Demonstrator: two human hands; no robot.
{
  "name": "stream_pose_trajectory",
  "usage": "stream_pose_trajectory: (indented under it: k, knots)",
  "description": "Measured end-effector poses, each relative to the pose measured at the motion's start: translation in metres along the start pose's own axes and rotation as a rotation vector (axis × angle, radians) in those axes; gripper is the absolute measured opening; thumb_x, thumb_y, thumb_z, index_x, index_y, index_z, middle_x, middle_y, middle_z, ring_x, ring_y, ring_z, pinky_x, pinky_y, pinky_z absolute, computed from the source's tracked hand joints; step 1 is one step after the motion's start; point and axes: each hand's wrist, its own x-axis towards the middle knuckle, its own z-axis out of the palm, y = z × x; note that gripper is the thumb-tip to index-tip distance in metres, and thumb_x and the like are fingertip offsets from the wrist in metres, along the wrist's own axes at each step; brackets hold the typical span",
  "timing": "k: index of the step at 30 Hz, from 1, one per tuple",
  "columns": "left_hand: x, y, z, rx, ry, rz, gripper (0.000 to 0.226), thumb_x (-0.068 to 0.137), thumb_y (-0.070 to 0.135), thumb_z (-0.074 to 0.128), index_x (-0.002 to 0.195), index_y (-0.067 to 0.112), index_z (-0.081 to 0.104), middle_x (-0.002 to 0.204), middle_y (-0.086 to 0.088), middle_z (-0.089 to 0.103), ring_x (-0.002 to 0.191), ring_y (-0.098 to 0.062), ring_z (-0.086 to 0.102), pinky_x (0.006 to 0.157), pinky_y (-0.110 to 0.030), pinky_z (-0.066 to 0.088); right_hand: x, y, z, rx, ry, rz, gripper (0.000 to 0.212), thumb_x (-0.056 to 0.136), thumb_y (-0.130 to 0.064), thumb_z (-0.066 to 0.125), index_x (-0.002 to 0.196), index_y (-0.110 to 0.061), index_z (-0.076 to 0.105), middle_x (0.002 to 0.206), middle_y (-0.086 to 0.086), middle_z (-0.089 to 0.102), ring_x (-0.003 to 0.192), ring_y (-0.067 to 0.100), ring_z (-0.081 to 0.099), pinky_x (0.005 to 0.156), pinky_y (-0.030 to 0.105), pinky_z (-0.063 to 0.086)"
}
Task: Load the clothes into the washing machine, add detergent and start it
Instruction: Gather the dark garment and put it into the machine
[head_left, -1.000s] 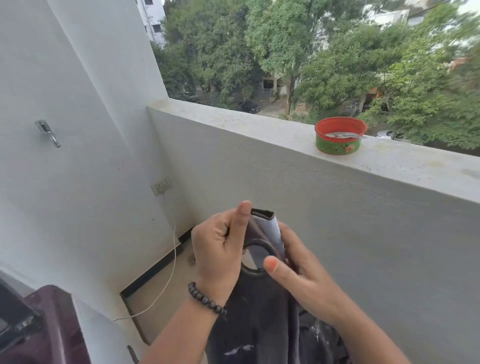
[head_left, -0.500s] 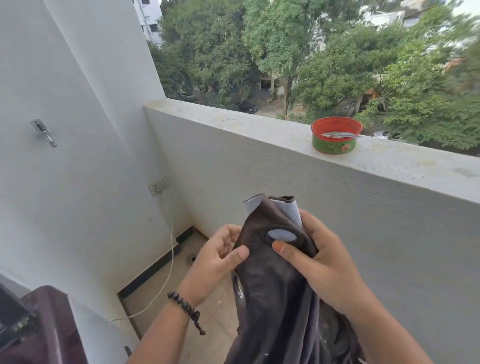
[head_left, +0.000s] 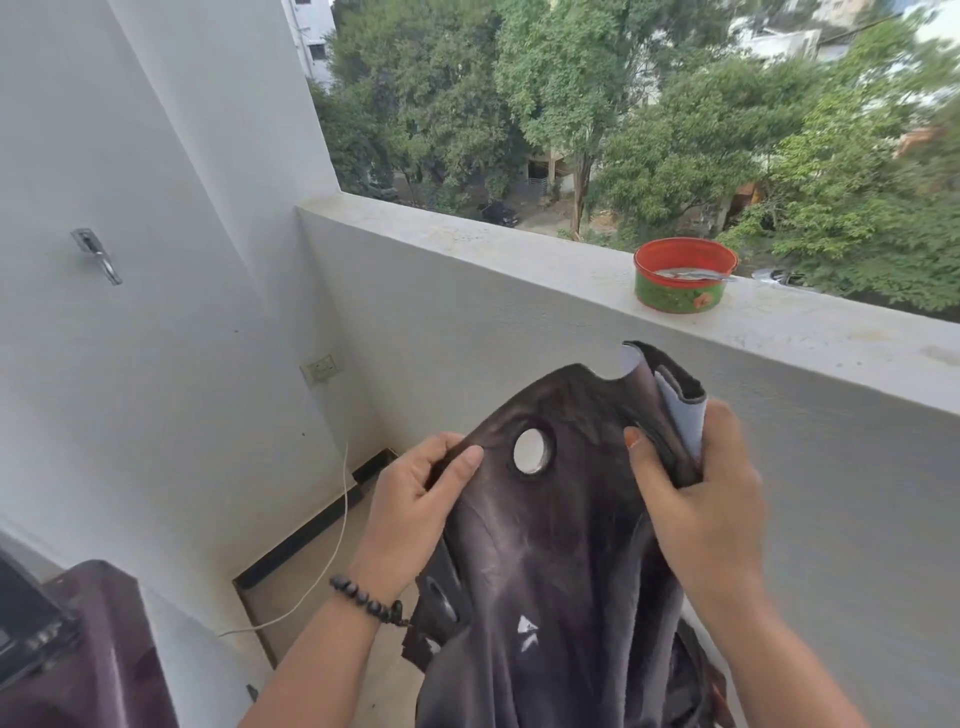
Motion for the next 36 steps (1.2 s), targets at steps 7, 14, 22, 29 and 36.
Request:
stream_pose_trajectory:
  k: [7,14,22,29,36]
  knots:
    - [0.007,0.039,0.025,0.107,-0.175,0.19,0.018,0.096,0.031,0.056,0.1,0.02,0.069,0.09,0.008,0.071,0.085,-0.006,0.066,0.078,-0.022,0.052,-0.022,-0.005,0.016,0.128,-0.417,0.109,0.055,0.076,-0.011,0.063,0.108,-0.05,0.04,0.097,-0.016,0.061,0.089,0.006,0.062,0.076,0.023,0.05]
    - [0.01,0.046,0.016,-0.012,-0.381,0.085,0.014,0.094,0.028,0.063,0.093,0.017,0.072,0.085,0.007,0.069,0.081,-0.007,0.063,0.073,-0.024,0.052,-0.009,0.001,-0.015,0.436,-0.885,0.295,0.085,0.073,-0.022,0.082,0.143,-0.036,0.035,0.137,-0.017,0.056,0.128,0.006,0.052,0.097,0.024,0.047]
    - [0.008,0.052,0.031,0.098,-0.399,0.227,0.006,0.082,0.016,0.076,0.088,0.016,0.076,0.087,0.009,0.072,0.086,-0.008,0.067,0.08,-0.026,0.052,-0.009,0.001,-0.008,0.429,-0.934,0.313,0.097,0.061,-0.015,0.09,0.142,-0.03,0.039,0.14,-0.013,0.054,0.132,0.01,0.049,0.108,0.035,0.043]
    - [0.01,0.051,0.032,0.211,-0.224,0.349,0.022,0.071,0.029,0.085,0.084,0.027,0.067,0.078,0.011,0.055,0.071,-0.005,0.054,0.068,-0.019,0.046,-0.018,0.008,0.007,0.438,-0.622,0.349,0.04,0.077,0.011,0.07,0.105,-0.018,0.072,0.097,0.011,0.075,0.091,0.02,0.071,0.075,0.03,0.056]
    - [0.0,0.0,0.016,-0.001,-0.24,0.005,0.037,0.066,0.033,0.087,0.093,0.025,0.063,0.088,0.01,0.069,0.083,-0.01,0.064,0.076,-0.024,0.052,0.0,0.001,-0.008,0.349,-0.453,0.189,0.034,0.075,0.01,0.074,0.09,-0.02,0.076,0.083,0.022,0.071,0.079,0.036,0.07,0.071,0.052,0.056]
